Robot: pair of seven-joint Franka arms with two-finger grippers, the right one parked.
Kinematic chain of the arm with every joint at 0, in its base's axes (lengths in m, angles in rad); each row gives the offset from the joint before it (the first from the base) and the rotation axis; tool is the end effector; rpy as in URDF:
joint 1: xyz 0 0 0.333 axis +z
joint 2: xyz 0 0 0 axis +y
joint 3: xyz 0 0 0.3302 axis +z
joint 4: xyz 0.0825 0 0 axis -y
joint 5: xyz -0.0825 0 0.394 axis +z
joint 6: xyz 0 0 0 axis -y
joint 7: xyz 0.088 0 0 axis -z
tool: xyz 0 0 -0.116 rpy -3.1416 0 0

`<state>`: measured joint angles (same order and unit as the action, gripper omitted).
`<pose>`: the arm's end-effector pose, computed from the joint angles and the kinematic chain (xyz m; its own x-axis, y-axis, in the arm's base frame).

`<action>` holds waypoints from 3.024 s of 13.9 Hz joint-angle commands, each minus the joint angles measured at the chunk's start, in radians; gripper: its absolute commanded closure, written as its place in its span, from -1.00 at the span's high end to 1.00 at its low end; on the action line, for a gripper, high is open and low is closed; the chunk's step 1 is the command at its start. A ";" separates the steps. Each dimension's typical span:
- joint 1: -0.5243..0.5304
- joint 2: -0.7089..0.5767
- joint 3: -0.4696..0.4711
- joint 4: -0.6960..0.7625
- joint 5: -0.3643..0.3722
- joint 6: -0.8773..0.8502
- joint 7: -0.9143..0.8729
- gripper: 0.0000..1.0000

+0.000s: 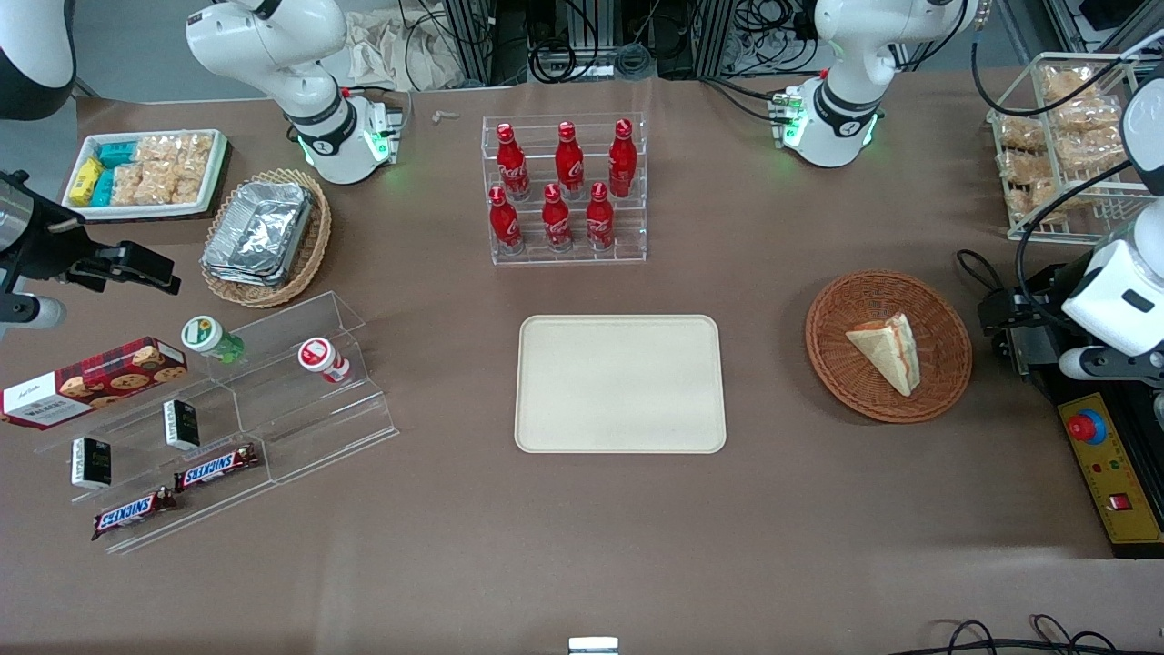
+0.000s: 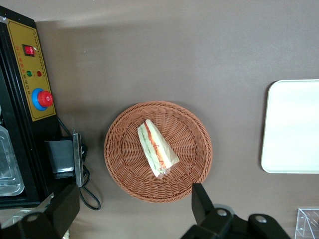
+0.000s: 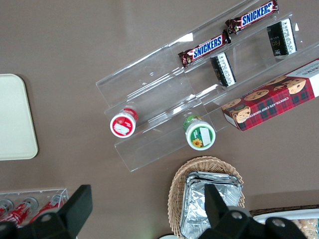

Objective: Place sandwich from basket to tray

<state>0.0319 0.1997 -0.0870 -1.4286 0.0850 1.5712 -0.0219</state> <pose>0.6254 -0.0193 0.5798 0.9980 -0.0324 -0.0548 -0.0362 -0.9970 -0.0688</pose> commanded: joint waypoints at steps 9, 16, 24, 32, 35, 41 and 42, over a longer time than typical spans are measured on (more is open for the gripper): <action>0.022 -0.022 -0.010 -0.034 -0.016 -0.020 -0.012 1.00; 0.072 -0.301 -0.003 -0.579 -0.083 0.312 -0.038 1.00; 0.059 -0.194 -0.011 -0.754 -0.068 0.493 -0.326 0.98; 0.060 -0.034 -0.011 -0.759 -0.077 0.585 -0.395 0.98; 0.057 0.015 -0.011 -0.762 -0.073 0.641 -0.443 0.98; 0.059 0.058 -0.011 -0.776 -0.073 0.696 -0.458 0.96; 0.059 0.060 -0.011 -0.776 -0.073 0.696 -0.464 0.88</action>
<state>0.0936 0.2632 -0.0971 -2.1911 0.0164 2.2448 -0.4563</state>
